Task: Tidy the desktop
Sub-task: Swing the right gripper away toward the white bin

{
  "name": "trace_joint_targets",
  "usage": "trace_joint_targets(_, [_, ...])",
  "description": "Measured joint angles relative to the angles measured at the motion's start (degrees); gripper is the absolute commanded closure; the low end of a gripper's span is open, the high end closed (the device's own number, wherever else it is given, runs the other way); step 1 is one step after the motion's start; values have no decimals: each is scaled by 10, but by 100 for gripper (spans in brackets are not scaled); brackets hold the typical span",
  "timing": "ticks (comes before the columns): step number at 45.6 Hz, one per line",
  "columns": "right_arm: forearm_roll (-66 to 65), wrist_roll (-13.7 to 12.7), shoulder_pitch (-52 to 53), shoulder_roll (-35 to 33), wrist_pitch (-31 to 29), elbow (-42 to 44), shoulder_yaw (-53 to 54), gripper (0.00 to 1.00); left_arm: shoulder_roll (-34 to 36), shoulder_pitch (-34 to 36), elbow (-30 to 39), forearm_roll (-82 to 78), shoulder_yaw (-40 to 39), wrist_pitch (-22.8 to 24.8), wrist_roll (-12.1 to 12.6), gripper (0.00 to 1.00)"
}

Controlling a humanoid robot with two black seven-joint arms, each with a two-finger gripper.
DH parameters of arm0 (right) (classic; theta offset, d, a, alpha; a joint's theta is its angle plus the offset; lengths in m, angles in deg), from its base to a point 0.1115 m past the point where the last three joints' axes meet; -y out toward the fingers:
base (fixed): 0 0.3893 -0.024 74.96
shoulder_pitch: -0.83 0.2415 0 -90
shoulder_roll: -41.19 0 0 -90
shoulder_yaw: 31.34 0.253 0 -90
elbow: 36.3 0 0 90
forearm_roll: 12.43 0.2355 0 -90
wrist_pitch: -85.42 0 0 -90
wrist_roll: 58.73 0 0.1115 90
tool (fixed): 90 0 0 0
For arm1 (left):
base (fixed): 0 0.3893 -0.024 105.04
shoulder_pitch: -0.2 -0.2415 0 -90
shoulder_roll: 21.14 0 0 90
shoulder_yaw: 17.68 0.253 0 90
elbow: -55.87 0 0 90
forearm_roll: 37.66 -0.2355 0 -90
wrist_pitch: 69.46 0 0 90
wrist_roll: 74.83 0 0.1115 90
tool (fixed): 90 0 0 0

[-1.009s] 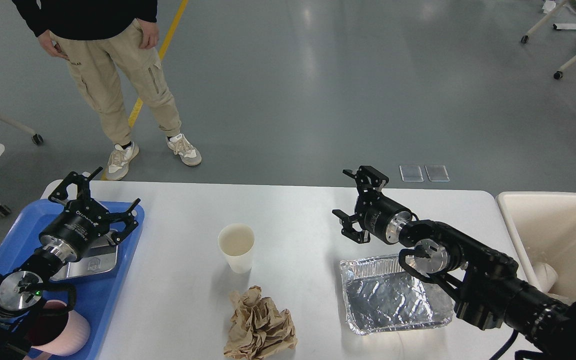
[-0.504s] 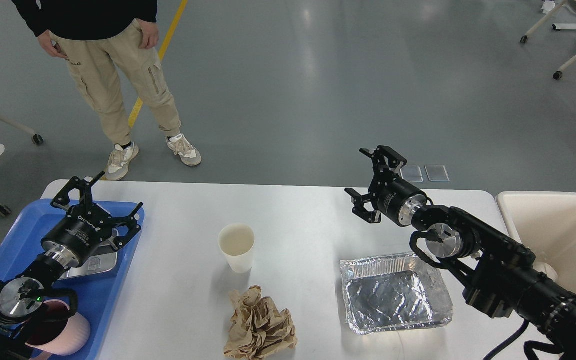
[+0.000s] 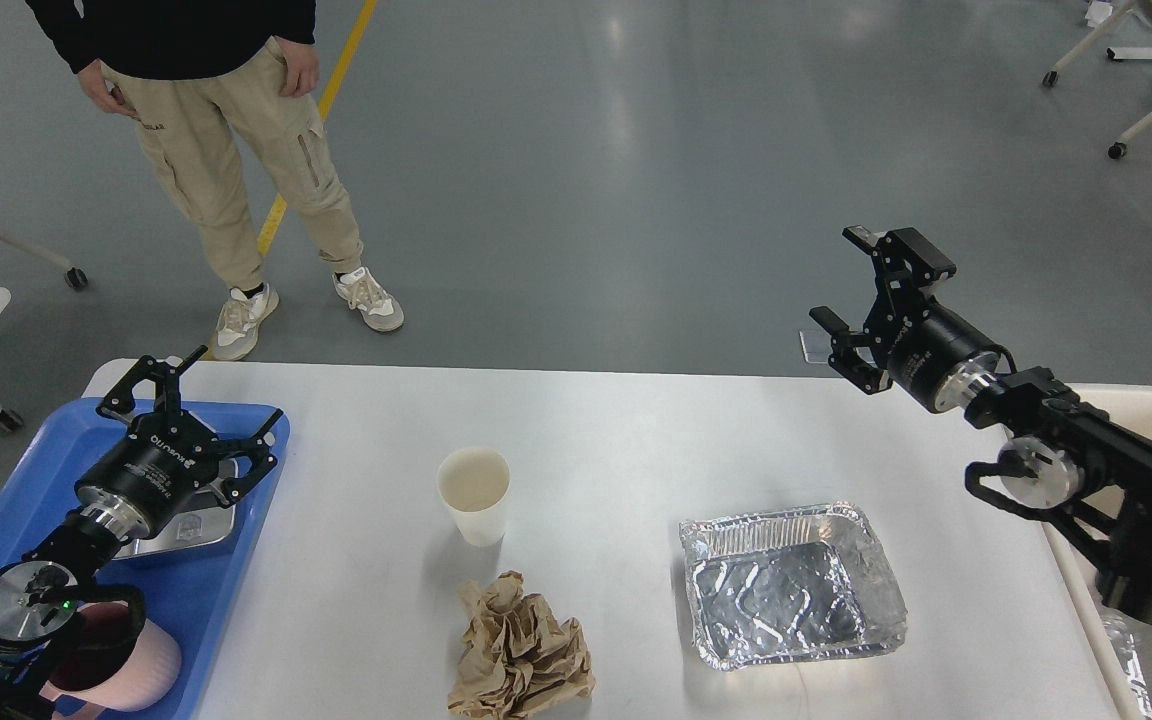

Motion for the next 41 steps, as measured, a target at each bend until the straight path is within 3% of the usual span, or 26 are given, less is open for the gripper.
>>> trace_joint_targets(8, [-26,40,0,-111,-10,-85,-66,0,-1,1,0,-2,1,8,1,2])
trace_joint_targets(22, [-158,45,-7,-282,-13,-232,-177,0,-2,3,-4,-17,2,34,1,2])
trace_joint_targets(41, [-349,71,-29,-455,-7,-329,-225,0,-7,4,-6,-21,1,61,1,2])
